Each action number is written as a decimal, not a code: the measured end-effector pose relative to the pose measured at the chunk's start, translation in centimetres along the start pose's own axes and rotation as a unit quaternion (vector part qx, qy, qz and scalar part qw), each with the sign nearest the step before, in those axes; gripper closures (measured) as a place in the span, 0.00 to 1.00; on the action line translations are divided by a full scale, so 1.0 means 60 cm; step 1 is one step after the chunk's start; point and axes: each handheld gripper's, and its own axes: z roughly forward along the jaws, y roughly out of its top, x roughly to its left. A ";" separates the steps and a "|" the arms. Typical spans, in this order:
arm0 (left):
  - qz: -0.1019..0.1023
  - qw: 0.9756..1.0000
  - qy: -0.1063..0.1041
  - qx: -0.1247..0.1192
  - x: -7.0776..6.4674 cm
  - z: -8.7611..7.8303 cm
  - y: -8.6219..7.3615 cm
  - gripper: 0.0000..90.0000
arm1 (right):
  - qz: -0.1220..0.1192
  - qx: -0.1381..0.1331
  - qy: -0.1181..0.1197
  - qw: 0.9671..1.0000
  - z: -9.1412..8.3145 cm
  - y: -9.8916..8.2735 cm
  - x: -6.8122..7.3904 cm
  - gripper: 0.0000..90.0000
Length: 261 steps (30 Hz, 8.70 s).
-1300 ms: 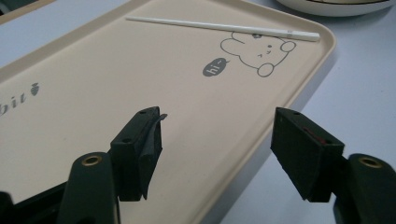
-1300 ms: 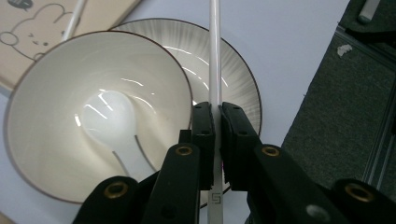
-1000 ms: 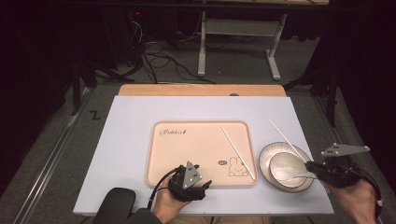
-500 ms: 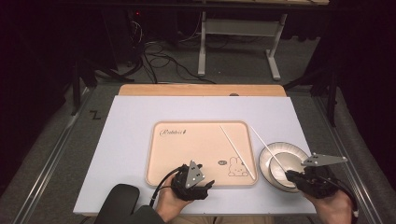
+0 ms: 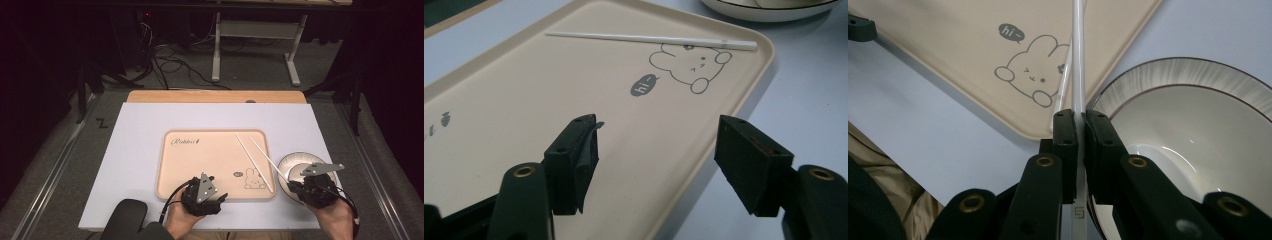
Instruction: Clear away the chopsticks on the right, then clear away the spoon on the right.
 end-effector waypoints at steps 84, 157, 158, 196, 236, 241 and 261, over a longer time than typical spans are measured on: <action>-0.003 0.996 0.079 -0.031 0.013 -0.059 -0.013 0.38 | -0.063 0.079 0.017 0.995 0.219 0.104 0.071 1.00; -0.034 0.998 0.045 -0.011 0.019 -0.045 -0.007 0.34 | -0.037 -0.009 0.025 0.999 0.153 0.091 0.053 0.73; -0.034 0.998 0.042 -0.010 0.019 -0.043 -0.007 0.34 | -0.033 -0.012 0.024 0.999 0.151 0.089 0.053 0.72; -0.032 0.999 -0.017 0.024 0.012 -0.012 0.009 0.33 | 0.041 -0.067 -0.041 0.996 0.028 0.012 -0.025 0.72; -0.005 0.998 -0.046 0.043 -0.010 0.014 -0.006 0.36 | 0.089 0.019 -0.069 0.993 -0.001 -0.047 -0.089 0.64; -0.001 0.998 -0.043 0.043 -0.011 0.014 -0.008 0.36 | 0.089 0.024 -0.072 0.993 0.003 -0.045 -0.093 0.63; 0.000 0.999 -0.042 0.033 -0.011 0.010 -0.007 0.36 | 0.091 0.061 -0.046 0.993 0.000 -0.048 -0.100 0.65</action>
